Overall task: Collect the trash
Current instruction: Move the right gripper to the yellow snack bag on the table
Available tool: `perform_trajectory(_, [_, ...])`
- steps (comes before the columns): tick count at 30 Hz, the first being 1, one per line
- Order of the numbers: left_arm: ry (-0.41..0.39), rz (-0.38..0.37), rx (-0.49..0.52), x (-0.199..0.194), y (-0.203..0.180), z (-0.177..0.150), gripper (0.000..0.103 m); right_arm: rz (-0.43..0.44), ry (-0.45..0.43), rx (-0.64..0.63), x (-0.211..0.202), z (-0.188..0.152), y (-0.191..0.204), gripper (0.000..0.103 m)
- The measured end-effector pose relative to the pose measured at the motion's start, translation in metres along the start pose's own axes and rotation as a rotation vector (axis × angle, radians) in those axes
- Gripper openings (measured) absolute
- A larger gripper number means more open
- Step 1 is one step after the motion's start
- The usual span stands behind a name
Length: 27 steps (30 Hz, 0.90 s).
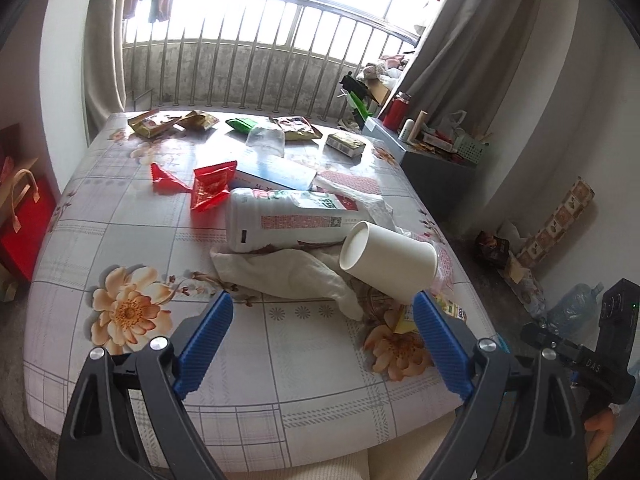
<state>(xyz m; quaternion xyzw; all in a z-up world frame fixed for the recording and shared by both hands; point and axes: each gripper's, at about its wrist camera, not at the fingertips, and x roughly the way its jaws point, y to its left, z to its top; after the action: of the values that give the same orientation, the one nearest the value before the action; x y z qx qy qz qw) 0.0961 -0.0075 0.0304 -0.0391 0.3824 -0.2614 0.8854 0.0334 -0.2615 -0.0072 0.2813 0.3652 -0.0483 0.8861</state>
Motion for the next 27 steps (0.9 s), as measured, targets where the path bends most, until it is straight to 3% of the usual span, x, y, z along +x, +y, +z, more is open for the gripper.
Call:
perform_trajectory(7, [0.037,-0.069,0.029,0.027,-0.016,0.012,0.089,0.006,0.084,-0.007,0.025,0.002,0.001,0.068])
perform_trajectory(12, [0.051,-0.075,0.104,0.046,-0.037,0.023,0.089,-0.016,0.120,0.011,0.038,0.005,-0.007,0.048])
perform_trajectory(14, [0.061,-0.072,0.128,0.054,-0.044,0.028,0.089,-0.011,0.124,0.017,0.040,0.009,-0.011,0.046])
perform_trajectory(22, [0.111,-0.036,0.210,0.089,-0.069,0.040,0.097,0.024,0.125,-0.048,0.055,0.025,-0.012,0.049])
perform_trajectory(27, [0.151,-0.016,0.234,0.107,-0.076,0.043,0.097,0.058,0.135,-0.120,0.063,0.025,-0.009,0.063])
